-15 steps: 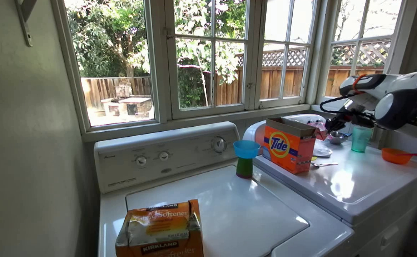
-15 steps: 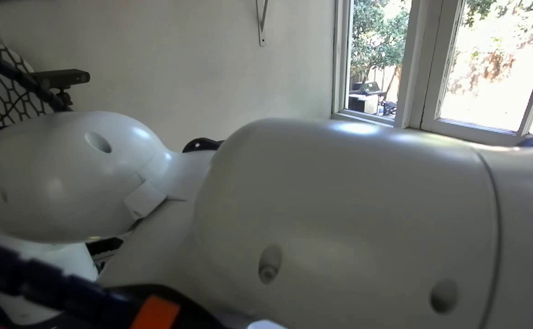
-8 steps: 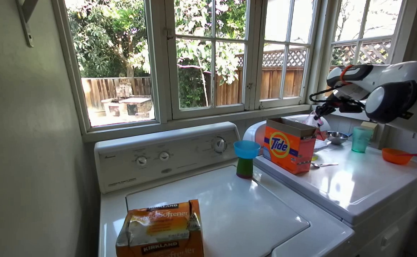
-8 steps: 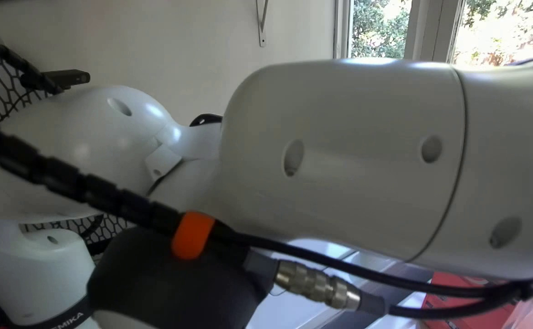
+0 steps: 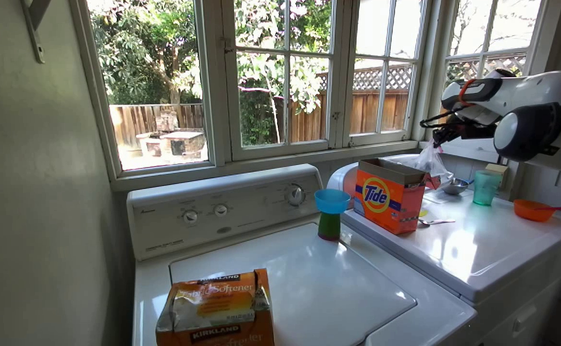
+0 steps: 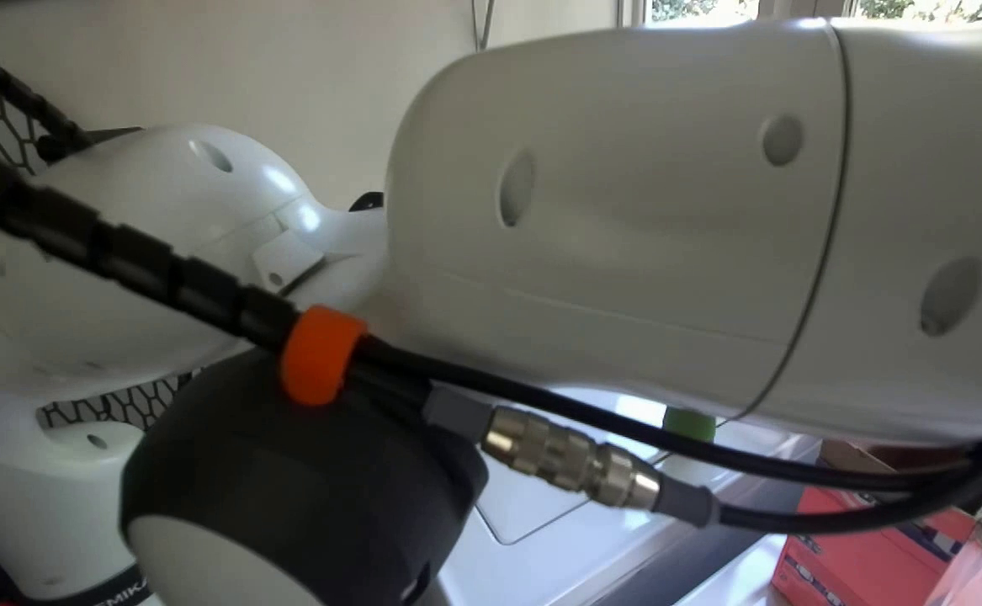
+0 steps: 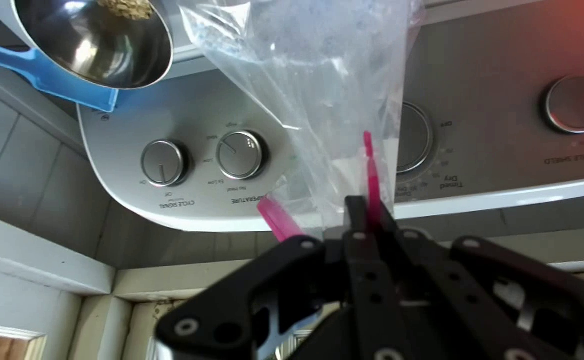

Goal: Put the clear plastic in the orange box.

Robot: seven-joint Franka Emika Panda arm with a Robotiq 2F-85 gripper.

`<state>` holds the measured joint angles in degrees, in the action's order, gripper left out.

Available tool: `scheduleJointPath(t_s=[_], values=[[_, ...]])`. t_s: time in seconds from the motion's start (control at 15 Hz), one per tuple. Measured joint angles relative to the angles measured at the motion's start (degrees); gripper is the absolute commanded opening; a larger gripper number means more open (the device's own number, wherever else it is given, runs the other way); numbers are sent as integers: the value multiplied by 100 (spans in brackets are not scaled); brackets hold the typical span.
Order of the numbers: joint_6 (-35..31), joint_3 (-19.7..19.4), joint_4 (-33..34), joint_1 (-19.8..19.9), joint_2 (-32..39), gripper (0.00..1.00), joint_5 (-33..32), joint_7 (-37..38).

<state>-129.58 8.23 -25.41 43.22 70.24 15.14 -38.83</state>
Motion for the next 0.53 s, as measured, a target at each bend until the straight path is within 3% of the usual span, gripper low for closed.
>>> scheduleJointPath(t_s=[0.27,0.53], values=[[-18,-243,-19,-5,-2,1,-180,582],[-14,-202,-14,87,-24,1,-156,1131]])
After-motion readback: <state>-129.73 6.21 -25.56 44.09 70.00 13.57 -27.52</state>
